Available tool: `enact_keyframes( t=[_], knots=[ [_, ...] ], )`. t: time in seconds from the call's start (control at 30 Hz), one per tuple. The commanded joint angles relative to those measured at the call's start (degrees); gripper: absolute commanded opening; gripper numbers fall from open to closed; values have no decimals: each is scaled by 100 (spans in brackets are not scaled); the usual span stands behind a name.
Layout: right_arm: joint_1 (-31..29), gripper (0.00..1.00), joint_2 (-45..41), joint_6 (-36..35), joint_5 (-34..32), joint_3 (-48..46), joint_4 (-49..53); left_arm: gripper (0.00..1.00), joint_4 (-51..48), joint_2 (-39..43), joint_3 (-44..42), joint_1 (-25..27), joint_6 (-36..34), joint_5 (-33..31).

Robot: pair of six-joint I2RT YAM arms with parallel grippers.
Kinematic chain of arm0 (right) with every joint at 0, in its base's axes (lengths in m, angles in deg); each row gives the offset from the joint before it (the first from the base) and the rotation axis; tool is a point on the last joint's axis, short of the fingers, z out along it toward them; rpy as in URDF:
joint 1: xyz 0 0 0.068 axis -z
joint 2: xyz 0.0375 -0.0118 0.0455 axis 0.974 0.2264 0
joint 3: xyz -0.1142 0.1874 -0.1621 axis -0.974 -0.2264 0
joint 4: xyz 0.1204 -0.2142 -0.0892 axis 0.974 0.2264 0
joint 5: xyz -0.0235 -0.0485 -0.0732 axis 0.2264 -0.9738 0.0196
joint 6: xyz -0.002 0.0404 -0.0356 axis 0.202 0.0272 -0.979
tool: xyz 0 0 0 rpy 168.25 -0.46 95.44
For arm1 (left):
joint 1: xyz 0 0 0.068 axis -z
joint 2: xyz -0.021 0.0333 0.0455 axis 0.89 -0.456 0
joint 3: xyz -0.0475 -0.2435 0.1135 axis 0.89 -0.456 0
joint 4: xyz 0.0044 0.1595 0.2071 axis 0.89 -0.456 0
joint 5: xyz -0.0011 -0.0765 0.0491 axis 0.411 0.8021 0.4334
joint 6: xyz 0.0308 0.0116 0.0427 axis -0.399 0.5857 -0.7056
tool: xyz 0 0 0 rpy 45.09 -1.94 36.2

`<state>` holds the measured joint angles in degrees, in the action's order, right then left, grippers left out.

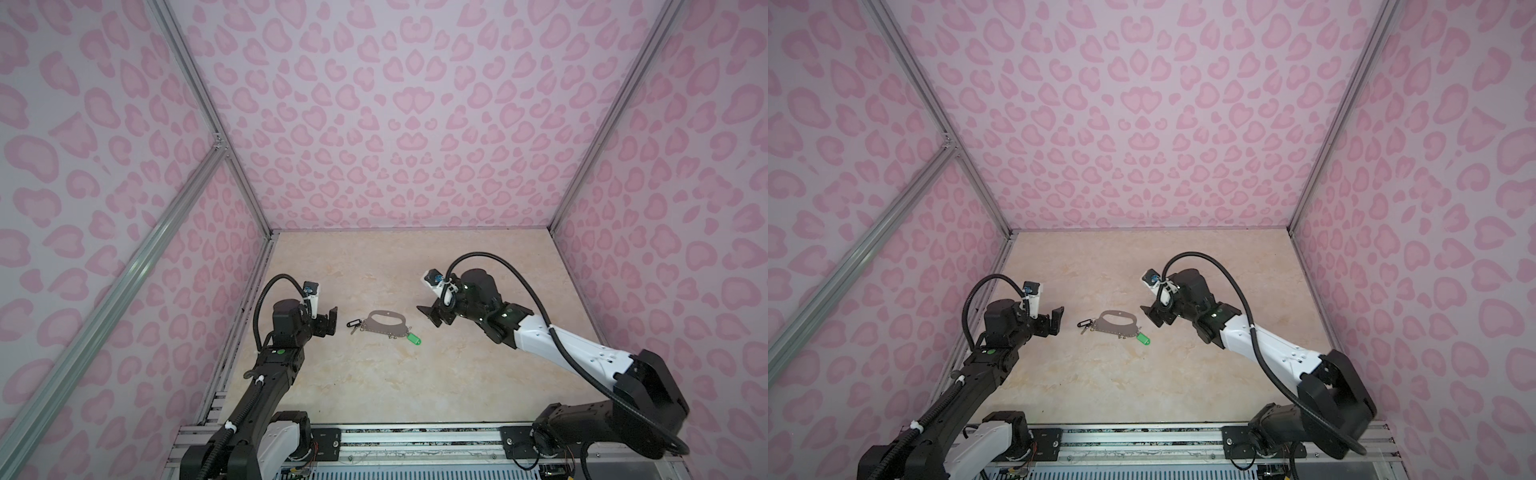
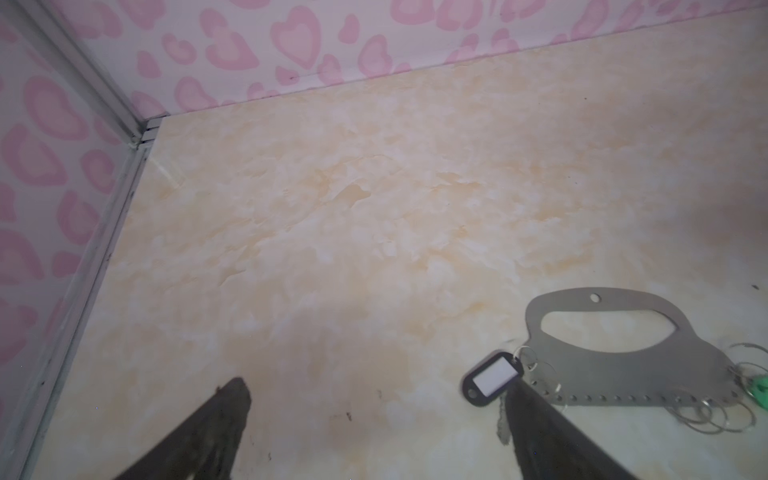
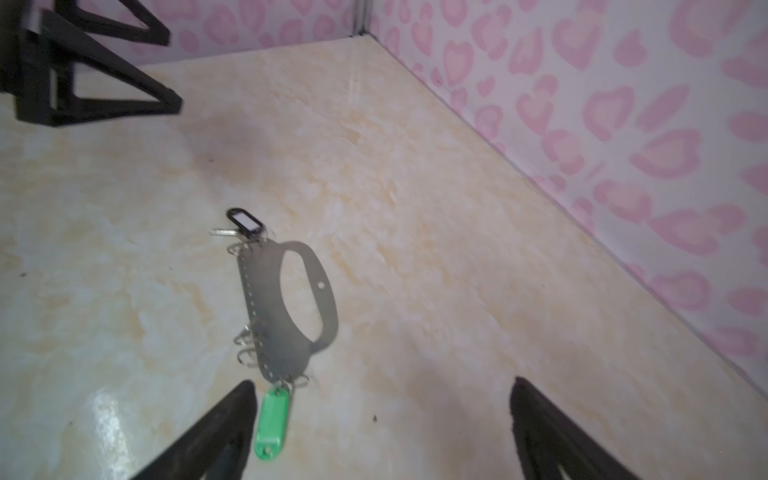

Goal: Put the keys on the keyring

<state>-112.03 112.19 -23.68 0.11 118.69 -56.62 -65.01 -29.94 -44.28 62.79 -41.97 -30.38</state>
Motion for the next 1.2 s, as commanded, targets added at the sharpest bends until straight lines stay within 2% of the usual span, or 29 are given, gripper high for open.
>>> enact_keyframes(
  t=[0.0, 0.1, 0.2, 0.23, 0.27, 0.3, 0.33, 0.4, 0.57, 0.63, 0.77, 0.87, 0.9, 1.0, 1.07, 1.17],
  knots=[
    [545, 99, -979, 677, -766, -948, -71, 97, 1844, 31, -524, -102, 523, 35],
    [1464, 99, -2178, 937, -1073, -2078, -233, 97, 3000, -230, -972, -107, 774, -8],
    [2451, 99, -3200, 1101, -1119, -3344, -1287, 97, 3818, -813, -1052, -113, 806, -36],
    [2789, 99, -3389, 1348, -1198, -3706, -1865, 97, 4145, -1115, -1086, -107, 793, -76],
    [3107, 99, -3390, 1657, -1211, -3948, -2427, 97, 4416, -1365, -1101, -111, 784, -97],
    [3476, 99, -3211, 1699, -855, -4094, -2961, 97, 4597, -1555, -1046, -107, 785, -114],
    [3702, 99, -2885, 1539, -493, -4057, -3172, 97, 4533, -1650, -949, -111, 675, -103],
    [3916, 99, -2201, 1522, -290, -3763, -3120, 97, 4901, -1918, -958, -113, 666, -223],
    [3995, 99, -321, 1333, 792, -3698, -5476, 97, 5964, -2824, -1094, -133, 691, -194],
    [3995, 99, 291, 1426, 784, -3567, -6101, 97, 5549, -2768, -930, -140, 696, -258],
    [3999, 99, 1221, 1566, 770, -3319, -6711, 97, 5422, -2831, -807, -133, 685, -251],
    [4056, 99, 1072, 1586, 511, -3215, -6118, 97, 4845, -2899, -443, -136, 794, -526],
    [4056, 99, 1183, 1562, 579, -3190, -6183, 97, 4697, -2889, -380, -134, 891, -794],
    [4051, 99, 1691, 1631, 690, -3187, -6865, 97, 4630, -2893, -356, -135, 924, -882],
    [4074, 99, 1452, 1565, 634, -3061, -6199, 97, 4642, -2893, -354, -134, 928, -885],
    [4039, 99, 1649, 1615, 592, -3059, -6568, 97, 4653, -2889, -356, -116, 911, -931]
  ],
)
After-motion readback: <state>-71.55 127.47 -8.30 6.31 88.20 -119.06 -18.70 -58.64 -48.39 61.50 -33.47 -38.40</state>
